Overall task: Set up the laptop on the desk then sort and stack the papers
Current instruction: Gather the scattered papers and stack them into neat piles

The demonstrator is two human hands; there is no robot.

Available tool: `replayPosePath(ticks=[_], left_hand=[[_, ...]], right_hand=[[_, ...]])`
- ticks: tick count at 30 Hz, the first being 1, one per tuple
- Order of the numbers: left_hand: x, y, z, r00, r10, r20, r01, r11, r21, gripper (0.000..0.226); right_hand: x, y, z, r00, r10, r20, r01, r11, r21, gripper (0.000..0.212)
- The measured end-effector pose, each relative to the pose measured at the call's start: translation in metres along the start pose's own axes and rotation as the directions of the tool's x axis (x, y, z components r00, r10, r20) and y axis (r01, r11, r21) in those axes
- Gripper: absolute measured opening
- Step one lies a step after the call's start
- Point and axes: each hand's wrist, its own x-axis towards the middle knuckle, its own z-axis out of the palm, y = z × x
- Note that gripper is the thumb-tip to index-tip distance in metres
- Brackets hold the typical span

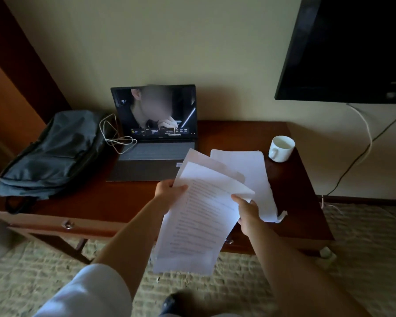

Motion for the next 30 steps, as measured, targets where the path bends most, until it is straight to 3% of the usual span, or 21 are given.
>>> replayPosePath(ticks=[3, 7, 11, 19, 23, 30], left_hand=[[0.005, 0.008, 0.017, 1.000, -0.006, 0.004, 0.006, 1.000, -0.025, 0.018], [0.025, 0.018, 0.035, 0.999, -0.026, 0.022, 0.027, 0.999, -0.046, 0.019], [0.055, 0.027, 0.058, 0.998, -0.032, 0.048, 0.034, 0.998, -0.046, 0.022], [0.124, 0.042, 0.110, 0.976, -0.110, 0.190, 0.114, 0.993, -0.011, 0.022], [0.146, 0.043, 0.127, 0.964, -0.109, 0.242, 0.090, 0.992, 0.088, 0.024], [0.170, 0.036, 0.140, 0.978, -0.129, 0.162, 0.102, 0.981, 0.166, 0.014]], right_hand=[[0.010, -0.003, -0.013, 1.000, 0.004, -0.012, -0.006, 0.986, -0.169, 0.069], [0.026, -0.010, -0.024, 0.995, -0.076, -0.059, 0.057, 0.958, -0.281, 0.032], [0.043, -0.031, -0.026, 0.940, -0.284, -0.189, 0.190, 0.896, -0.401, 0.016], [0.092, -0.076, -0.023, 0.835, -0.458, -0.305, 0.191, 0.762, -0.619, 0.026], [0.118, -0.082, -0.015, 0.799, -0.505, -0.327, 0.163, 0.705, -0.691, 0.026], [0.157, -0.089, -0.005, 0.745, -0.497, -0.445, 0.162, 0.782, -0.602, 0.023]])
